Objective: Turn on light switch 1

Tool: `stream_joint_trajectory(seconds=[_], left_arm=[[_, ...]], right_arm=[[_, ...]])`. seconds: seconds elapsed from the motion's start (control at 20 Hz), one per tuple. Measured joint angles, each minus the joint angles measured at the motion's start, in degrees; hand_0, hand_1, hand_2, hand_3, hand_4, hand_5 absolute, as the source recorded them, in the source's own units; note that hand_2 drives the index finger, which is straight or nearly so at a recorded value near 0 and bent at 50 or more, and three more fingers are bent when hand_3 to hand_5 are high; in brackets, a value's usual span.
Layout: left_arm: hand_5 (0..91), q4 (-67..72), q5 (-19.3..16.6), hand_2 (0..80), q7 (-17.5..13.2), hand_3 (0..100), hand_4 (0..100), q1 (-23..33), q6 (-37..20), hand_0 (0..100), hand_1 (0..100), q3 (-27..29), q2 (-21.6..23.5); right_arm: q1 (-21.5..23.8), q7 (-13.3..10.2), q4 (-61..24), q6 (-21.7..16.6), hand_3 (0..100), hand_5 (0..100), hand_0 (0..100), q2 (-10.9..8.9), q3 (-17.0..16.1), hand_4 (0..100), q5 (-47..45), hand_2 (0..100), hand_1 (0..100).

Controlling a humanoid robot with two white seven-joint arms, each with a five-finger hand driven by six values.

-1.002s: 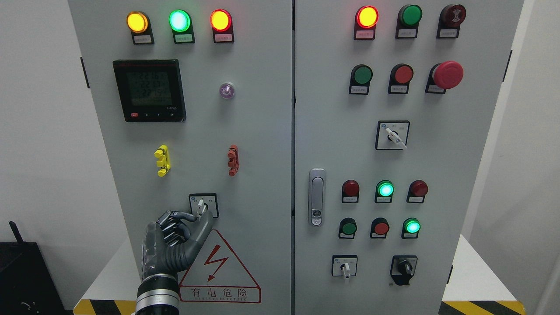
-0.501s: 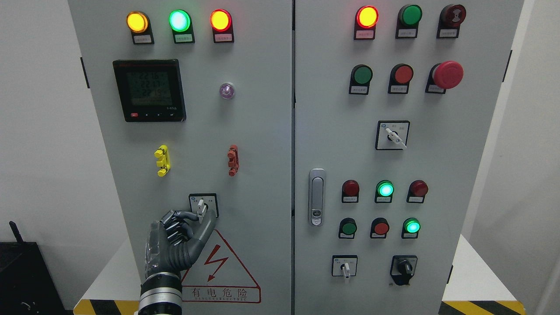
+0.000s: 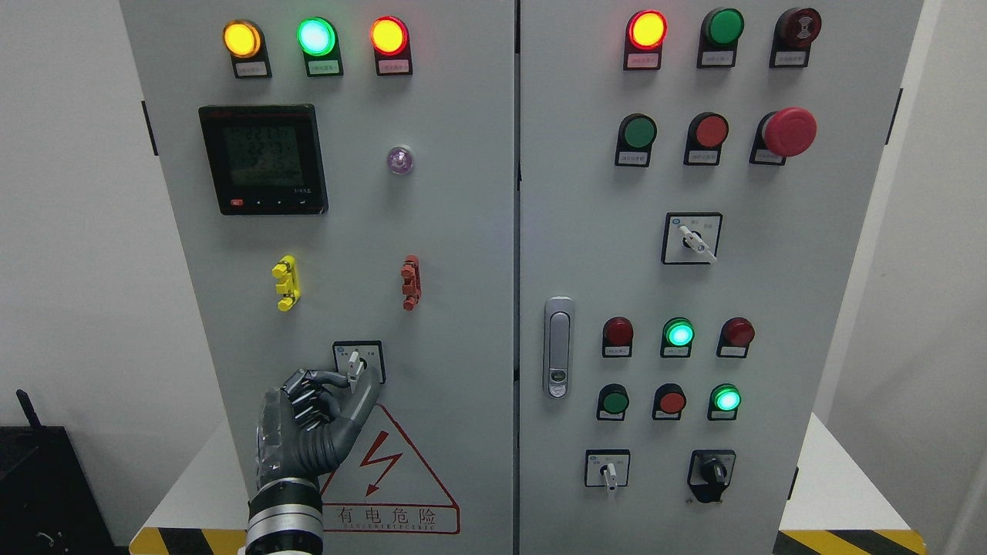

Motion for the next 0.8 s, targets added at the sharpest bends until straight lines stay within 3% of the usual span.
stream_joint_trajectory(seconds=[0.8], left_arm=[[88.6, 0.05, -0.42, 62.4, 0.03, 98, 94, -0.52, 1.86, 13, 70, 0.01, -0.53]], right_arm=[[0.0, 0.0, 0.0, 0.0, 0, 0, 0, 0.0, 0.0, 0, 0.0, 0, 0]])
